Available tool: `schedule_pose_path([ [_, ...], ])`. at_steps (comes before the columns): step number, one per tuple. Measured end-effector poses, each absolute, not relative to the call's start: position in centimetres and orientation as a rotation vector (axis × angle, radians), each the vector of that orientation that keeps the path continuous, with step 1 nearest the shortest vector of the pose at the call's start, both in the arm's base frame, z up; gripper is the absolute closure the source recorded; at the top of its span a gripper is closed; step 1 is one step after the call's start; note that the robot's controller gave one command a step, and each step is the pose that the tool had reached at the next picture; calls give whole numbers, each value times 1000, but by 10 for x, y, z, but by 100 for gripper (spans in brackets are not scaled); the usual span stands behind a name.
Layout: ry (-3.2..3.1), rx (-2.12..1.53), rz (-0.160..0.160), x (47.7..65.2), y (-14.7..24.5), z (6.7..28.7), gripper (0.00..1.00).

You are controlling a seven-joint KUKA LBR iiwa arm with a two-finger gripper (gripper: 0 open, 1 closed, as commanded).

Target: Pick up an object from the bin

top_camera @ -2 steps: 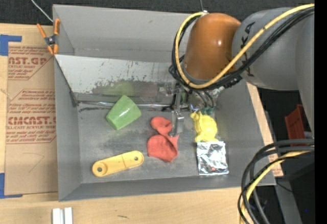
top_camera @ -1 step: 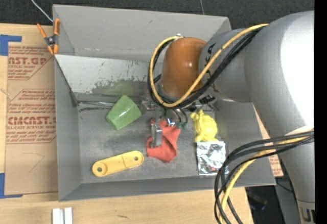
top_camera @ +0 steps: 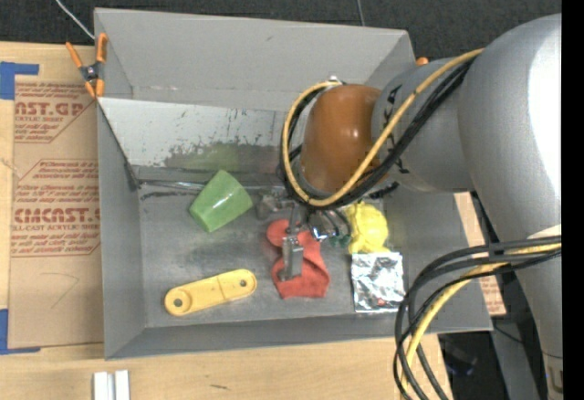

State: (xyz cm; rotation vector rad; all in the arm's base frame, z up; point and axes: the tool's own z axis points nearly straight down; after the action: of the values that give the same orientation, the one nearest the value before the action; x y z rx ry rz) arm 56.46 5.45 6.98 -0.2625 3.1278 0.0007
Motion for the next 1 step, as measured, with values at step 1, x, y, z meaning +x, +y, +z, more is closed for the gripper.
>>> schedule_pose_path([
  [1, 3120, -344, 2, 573, 0, 76, 100],
])
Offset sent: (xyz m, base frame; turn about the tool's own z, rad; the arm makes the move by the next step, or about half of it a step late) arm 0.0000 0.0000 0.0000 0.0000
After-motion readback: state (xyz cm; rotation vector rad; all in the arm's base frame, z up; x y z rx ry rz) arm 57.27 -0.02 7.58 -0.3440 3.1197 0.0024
